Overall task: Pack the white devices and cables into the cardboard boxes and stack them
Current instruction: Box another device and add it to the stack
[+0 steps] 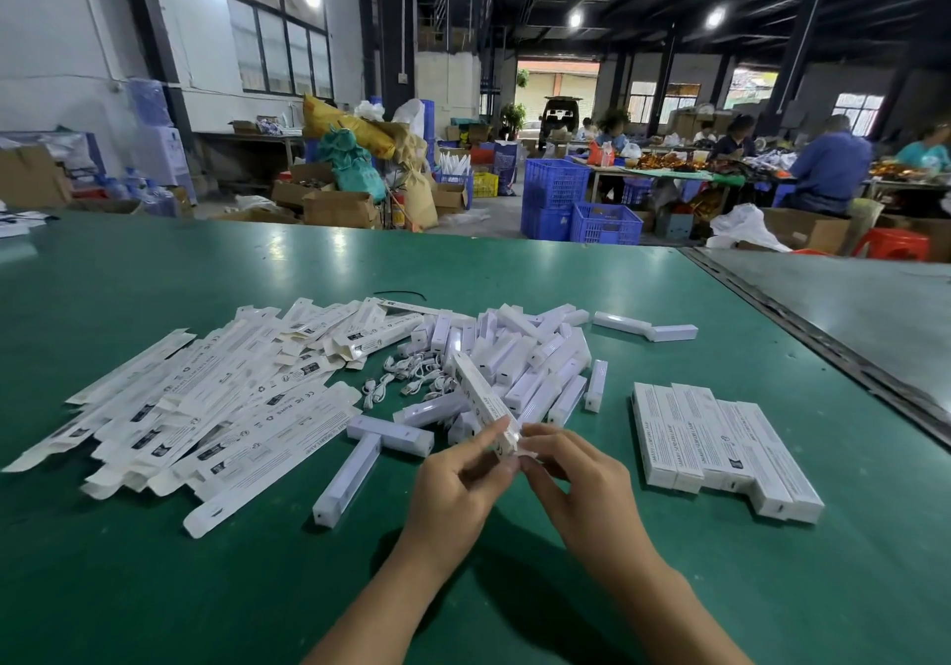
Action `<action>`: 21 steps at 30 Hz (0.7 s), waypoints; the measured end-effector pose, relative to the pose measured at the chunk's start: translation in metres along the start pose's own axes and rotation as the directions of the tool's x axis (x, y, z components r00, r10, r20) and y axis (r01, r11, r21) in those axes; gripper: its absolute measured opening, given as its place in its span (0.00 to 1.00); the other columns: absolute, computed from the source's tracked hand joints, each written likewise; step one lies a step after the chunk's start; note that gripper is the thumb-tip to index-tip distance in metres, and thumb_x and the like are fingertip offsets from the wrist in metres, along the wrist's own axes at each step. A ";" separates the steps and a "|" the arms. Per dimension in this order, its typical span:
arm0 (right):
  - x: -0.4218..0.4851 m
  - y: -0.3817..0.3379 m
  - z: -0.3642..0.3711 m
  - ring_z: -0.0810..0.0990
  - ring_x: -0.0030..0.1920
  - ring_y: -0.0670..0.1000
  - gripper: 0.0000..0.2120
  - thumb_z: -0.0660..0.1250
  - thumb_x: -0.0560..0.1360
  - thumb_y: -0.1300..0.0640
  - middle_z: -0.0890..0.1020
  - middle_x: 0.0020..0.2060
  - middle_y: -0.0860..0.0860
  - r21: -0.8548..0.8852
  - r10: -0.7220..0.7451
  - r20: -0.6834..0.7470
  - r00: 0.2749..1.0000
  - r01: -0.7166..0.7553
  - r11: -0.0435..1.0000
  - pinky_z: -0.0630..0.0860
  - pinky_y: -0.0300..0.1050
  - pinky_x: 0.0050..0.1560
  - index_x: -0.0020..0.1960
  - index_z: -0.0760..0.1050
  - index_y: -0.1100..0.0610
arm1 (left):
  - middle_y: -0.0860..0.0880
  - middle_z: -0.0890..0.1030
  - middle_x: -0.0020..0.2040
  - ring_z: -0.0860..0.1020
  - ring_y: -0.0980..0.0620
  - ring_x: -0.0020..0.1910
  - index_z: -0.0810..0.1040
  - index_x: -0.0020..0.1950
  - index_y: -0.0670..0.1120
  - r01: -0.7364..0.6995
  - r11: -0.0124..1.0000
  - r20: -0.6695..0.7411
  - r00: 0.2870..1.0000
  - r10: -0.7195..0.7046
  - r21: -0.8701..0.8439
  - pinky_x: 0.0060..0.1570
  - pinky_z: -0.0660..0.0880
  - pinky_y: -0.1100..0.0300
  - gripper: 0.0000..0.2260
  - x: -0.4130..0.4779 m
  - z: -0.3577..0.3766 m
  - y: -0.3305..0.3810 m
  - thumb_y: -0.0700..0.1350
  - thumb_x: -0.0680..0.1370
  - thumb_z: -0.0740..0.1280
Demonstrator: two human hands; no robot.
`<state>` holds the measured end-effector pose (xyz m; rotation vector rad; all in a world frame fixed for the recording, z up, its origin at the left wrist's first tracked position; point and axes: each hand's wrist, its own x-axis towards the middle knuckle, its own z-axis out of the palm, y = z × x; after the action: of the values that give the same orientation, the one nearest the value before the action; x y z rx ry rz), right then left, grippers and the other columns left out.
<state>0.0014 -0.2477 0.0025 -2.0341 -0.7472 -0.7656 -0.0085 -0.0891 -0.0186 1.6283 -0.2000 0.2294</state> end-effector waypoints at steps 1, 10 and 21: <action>0.000 0.000 0.000 0.85 0.47 0.47 0.06 0.73 0.72 0.69 0.84 0.50 0.52 0.003 0.001 -0.002 1.000 -0.001 1.000 0.80 0.35 0.50 0.48 0.83 0.63 | 0.56 0.86 0.51 0.83 0.59 0.54 0.77 0.64 0.63 0.001 1.000 -0.004 1.000 -0.001 0.003 0.56 0.77 0.65 0.17 0.000 0.000 0.000 0.47 0.78 0.72; -0.001 0.002 0.000 0.84 0.47 0.46 0.07 0.73 0.71 0.68 0.84 0.51 0.52 0.004 -0.014 0.001 1.000 0.014 1.000 0.80 0.35 0.48 0.48 0.83 0.61 | 0.53 0.86 0.52 0.83 0.54 0.56 0.77 0.68 0.55 0.014 1.000 -0.005 1.000 -0.014 -0.012 0.60 0.78 0.56 0.19 0.000 0.000 0.001 0.46 0.77 0.72; -0.001 0.005 -0.002 0.84 0.44 0.42 0.06 0.76 0.69 0.68 0.84 0.46 0.49 0.022 -0.041 -0.033 0.999 0.042 0.999 0.81 0.42 0.46 0.44 0.84 0.60 | 0.54 0.87 0.50 0.84 0.55 0.53 0.81 0.55 0.70 -0.030 1.000 -0.027 0.999 0.030 0.006 0.58 0.80 0.53 0.15 0.002 0.000 0.000 0.65 0.69 0.72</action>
<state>0.0041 -0.2518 0.0004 -1.9870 -0.7782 -0.8086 -0.0070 -0.0895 -0.0180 1.6282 -0.2031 0.2746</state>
